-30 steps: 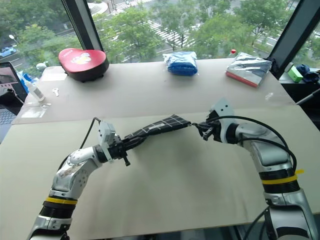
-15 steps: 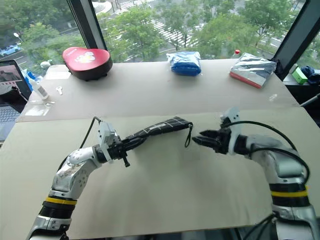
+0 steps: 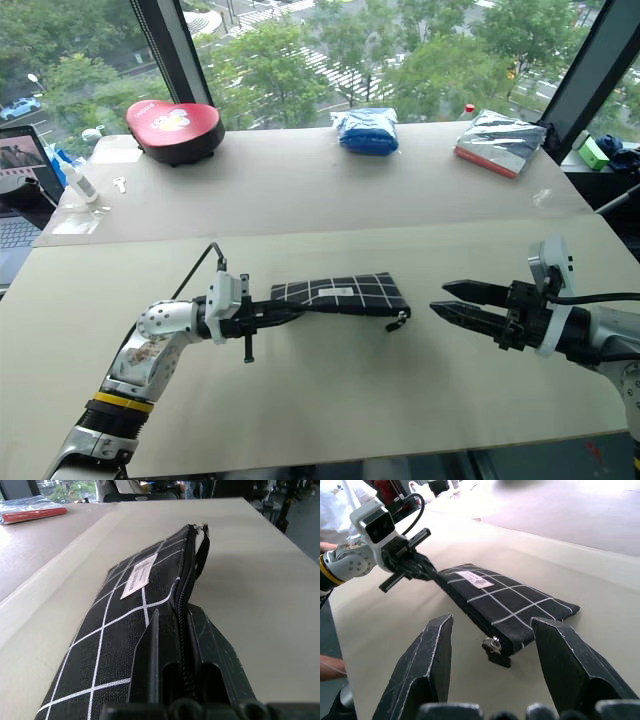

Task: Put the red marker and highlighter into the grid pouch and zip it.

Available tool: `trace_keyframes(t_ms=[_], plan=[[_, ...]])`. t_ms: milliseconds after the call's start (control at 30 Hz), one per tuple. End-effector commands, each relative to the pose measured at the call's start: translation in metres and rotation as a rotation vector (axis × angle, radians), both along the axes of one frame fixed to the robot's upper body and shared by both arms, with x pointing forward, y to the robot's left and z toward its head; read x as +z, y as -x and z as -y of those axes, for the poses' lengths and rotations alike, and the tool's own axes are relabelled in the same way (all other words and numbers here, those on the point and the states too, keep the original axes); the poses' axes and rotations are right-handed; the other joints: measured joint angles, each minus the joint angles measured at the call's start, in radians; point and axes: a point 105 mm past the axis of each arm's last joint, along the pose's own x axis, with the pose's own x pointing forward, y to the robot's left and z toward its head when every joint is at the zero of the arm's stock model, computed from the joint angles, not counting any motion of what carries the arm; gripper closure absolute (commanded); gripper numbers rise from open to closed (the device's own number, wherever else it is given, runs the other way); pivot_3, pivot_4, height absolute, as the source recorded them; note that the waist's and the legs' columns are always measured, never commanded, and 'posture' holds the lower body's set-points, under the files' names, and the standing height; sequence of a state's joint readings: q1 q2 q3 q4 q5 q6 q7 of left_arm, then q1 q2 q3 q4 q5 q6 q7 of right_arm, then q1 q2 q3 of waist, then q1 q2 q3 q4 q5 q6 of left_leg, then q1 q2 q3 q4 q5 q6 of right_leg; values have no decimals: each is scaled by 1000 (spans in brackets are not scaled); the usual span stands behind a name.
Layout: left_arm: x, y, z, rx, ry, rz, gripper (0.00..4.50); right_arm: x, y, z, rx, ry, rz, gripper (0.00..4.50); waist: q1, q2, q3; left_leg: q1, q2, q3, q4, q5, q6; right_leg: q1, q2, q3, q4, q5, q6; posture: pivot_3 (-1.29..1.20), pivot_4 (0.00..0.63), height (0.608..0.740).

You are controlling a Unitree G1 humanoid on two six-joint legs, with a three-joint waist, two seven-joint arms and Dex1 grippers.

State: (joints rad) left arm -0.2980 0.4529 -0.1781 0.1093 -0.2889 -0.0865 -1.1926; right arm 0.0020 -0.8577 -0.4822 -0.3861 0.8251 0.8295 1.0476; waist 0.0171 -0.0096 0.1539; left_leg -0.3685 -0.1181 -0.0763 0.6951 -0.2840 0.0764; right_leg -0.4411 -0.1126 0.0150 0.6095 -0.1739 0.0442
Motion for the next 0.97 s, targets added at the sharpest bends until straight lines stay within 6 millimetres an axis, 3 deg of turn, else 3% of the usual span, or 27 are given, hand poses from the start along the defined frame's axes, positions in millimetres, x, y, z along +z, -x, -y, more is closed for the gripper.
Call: trace_keyframes(t_ms=[33, 167, 233, 333, 500, 733, 867, 967], plan=[[-3, -1, 1, -31, -54, 55, 3087, 7, -6, 0, -24, 30, 70, 1684, -1, 0, 0, 0, 0, 0, 0, 0, 0, 0, 0, 0, 0, 0, 0, 0, 150, 740], [8, -7, 1, 36, 13, 42, 1698, 5, -12, 5, -47, 43, 72, 1684, -2, 0, 0, 0, 0, 0, 0, -1, 1, 0, 0, 0, -1, 0, 0, 0, 150, 740], [22, -4, -4, 57, 96, -47, 918, 6, -16, 8, -61, 50, 78, 1684, -2, 0, 0, 0, 0, 0, 0, -1, 1, -1, 0, 0, -1, 0, 0, 0, 150, 740], [49, 1, -22, 108, 232, -214, 918, 10, -25, 16, -92, 53, 97, 1684, -8, 0, 1, -1, 0, 0, 0, -1, 2, -1, 0, 0, 0, 0, 1, 0, 150, 740], [67, -7, -84, 449, 367, -439, 918, 15, -40, 38, -172, 28, 112, 1684, -14, 0, 1, 0, 2, 0, -1, -1, 1, -3, 2, 0, 1, -1, 1, 0, 150, 740], [72, -1, -156, 757, 427, -429, 918, 8, -55, 48, -188, 23, 88, 1684, -7, 0, 1, 1, 2, 0, -1, 3, -7, -2, 3, 0, 0, -1, 1, 0, 150, 740], [68, 8, -171, 838, 435, -430, 918, 5, -63, 49, -183, 25, 77, 1684, -5, 1, 1, 1, 2, 0, -1, 3, -8, -2, 2, 0, 0, -1, 0, 0, 150, 740], [61, 13, -171, 866, 424, -435, 918, 4, -67, 48, -179, 25, 74, 1684, -3, 0, 1, 1, 2, 0, -1, 1, -10, -1, 2, 0, 0, -1, 0, 0, 150, 740]])
